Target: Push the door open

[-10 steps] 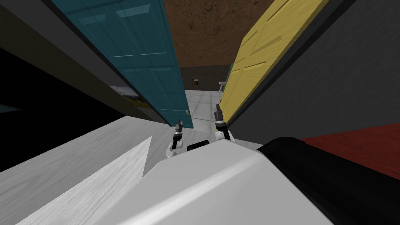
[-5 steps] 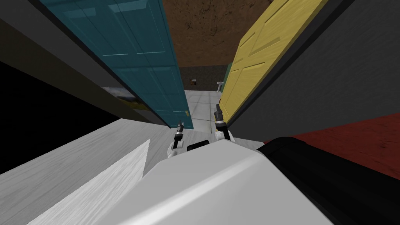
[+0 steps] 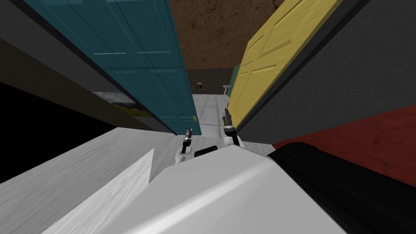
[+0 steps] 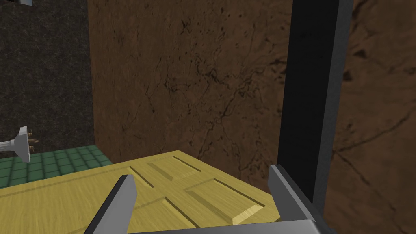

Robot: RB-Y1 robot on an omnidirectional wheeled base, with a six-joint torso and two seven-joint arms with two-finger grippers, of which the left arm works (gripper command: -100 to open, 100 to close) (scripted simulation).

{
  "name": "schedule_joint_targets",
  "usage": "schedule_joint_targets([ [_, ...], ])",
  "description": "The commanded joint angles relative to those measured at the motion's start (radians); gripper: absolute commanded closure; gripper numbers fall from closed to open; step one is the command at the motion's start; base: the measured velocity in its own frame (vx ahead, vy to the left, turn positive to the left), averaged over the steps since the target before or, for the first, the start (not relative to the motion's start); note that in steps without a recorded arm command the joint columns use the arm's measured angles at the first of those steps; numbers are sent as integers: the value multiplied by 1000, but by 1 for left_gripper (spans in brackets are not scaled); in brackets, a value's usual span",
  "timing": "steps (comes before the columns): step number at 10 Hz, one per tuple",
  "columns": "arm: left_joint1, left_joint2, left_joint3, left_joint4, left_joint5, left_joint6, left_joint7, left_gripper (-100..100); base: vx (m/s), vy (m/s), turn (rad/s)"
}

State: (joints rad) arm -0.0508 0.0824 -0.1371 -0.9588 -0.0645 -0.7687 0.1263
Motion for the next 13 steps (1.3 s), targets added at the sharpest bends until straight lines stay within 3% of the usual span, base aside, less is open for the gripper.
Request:
schedule_joint_targets([
  [1,-8,0,-1,29,0,-6,1,-100,36,68,-35],
  [7,-73,-7,-11,194,2,-25,5,-100,46,80,-88],
  [8,-73,-7,-11,194,2,-25,5,-100,38,62,-12],
  [13,-111,-14,-17,292,3,-36,7,-100,33,62,-59],
])
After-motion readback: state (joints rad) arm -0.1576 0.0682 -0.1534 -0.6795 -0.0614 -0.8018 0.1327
